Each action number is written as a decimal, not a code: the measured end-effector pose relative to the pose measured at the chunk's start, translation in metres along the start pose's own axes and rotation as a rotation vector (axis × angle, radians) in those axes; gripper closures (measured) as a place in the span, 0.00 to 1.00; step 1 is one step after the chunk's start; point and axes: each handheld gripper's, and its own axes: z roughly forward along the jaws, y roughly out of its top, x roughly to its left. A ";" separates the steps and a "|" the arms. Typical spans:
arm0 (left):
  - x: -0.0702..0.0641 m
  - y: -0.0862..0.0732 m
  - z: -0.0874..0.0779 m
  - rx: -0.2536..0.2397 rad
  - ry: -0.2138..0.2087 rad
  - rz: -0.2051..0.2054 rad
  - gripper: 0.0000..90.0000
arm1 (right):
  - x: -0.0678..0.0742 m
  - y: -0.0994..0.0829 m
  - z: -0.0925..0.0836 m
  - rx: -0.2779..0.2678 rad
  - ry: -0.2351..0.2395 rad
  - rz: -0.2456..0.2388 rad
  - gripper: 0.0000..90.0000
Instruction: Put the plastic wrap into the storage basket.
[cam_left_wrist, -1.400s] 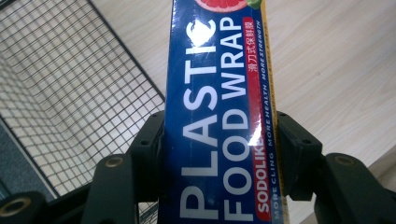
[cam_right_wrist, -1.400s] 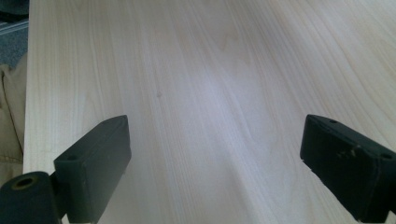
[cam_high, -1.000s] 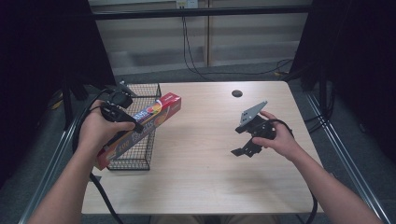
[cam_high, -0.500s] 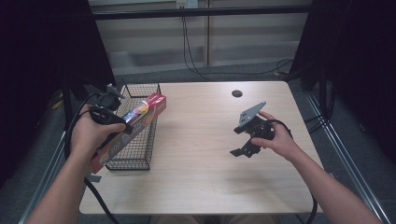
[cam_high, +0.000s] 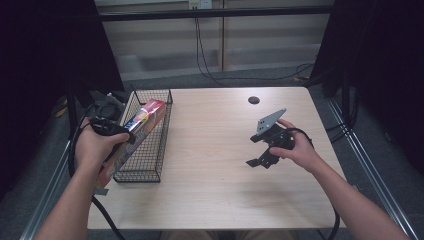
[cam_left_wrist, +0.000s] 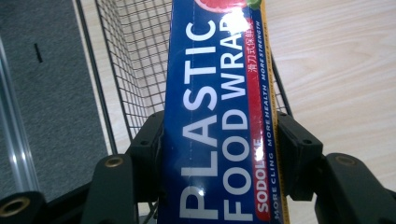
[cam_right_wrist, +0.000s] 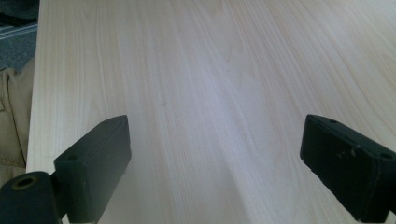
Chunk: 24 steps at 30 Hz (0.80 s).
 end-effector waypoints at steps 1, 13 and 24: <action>0.000 0.000 0.001 -0.002 0.005 -0.003 0.49 | -0.001 0.000 0.000 -0.002 0.007 0.002 0.10; -0.003 -0.001 0.023 0.002 0.061 -0.104 0.49 | -0.001 -0.001 0.002 -0.005 0.015 -0.007 0.10; -0.009 0.000 0.045 0.030 0.086 -0.188 0.48 | 0.005 -0.001 -0.003 -0.013 0.005 -0.019 0.10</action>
